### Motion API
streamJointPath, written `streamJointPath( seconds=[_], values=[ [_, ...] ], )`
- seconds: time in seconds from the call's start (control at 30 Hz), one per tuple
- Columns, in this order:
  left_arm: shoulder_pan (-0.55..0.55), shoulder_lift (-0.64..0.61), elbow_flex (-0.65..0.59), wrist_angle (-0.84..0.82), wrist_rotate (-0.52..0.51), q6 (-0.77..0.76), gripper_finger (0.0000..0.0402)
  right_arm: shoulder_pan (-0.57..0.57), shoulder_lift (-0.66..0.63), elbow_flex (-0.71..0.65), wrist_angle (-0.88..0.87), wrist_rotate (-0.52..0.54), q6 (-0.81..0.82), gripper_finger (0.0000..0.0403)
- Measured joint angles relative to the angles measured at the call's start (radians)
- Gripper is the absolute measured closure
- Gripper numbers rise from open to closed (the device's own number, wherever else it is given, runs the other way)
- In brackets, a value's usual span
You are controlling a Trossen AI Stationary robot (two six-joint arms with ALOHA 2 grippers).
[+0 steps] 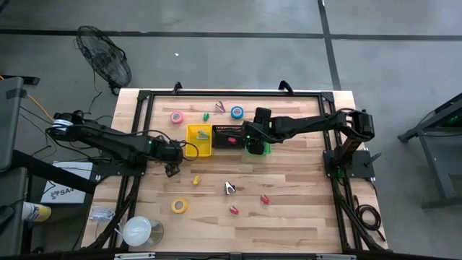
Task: Pick and place Stapler, Stapler remover, tape
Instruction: Put the gray staple remover into the yellow bin
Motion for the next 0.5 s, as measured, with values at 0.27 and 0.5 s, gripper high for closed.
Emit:
streamJointPath(
  seconds=[0.27,0.5],
  values=[
    [0.001,0.001,-0.001,0.015,-0.008,0.030,0.0233,0.000,0.000,0.000,0.000,-0.002,0.001,0.0194],
    [0.001,0.002,-0.002,0.008,-0.015,0.087,0.0311,0.001,0.000,0.000,-0.005,-0.014,0.008,0.0194]
  ],
)
